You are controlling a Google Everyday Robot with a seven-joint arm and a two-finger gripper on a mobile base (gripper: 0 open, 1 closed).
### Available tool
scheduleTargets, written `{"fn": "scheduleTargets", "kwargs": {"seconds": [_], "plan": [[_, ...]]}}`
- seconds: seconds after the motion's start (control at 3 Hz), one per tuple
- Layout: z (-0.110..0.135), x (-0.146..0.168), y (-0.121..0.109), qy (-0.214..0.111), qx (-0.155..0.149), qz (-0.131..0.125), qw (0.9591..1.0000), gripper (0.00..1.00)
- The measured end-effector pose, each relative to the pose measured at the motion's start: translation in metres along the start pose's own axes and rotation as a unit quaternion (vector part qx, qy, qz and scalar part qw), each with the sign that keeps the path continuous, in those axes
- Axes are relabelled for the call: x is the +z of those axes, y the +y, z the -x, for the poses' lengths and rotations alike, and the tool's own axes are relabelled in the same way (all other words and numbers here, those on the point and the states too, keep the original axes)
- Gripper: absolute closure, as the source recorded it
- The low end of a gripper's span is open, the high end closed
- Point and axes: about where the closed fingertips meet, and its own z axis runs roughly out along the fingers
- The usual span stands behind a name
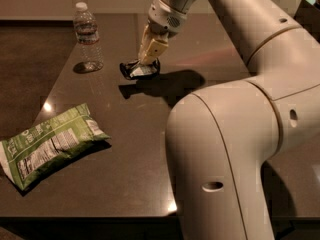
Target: Move rxbar chocolate near water bottle
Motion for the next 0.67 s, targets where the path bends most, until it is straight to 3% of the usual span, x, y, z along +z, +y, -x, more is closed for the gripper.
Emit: {"fn": "scheduleTargets", "kwargs": {"seconds": [0.33,0.67], "plan": [[0.0039,-0.0006,-0.0027,-0.017,0.067,-0.007,0.9976,1.0],[0.0018,-0.0029,-0.0122,-0.029,0.125,-0.028,0.9913,1.0]]}}
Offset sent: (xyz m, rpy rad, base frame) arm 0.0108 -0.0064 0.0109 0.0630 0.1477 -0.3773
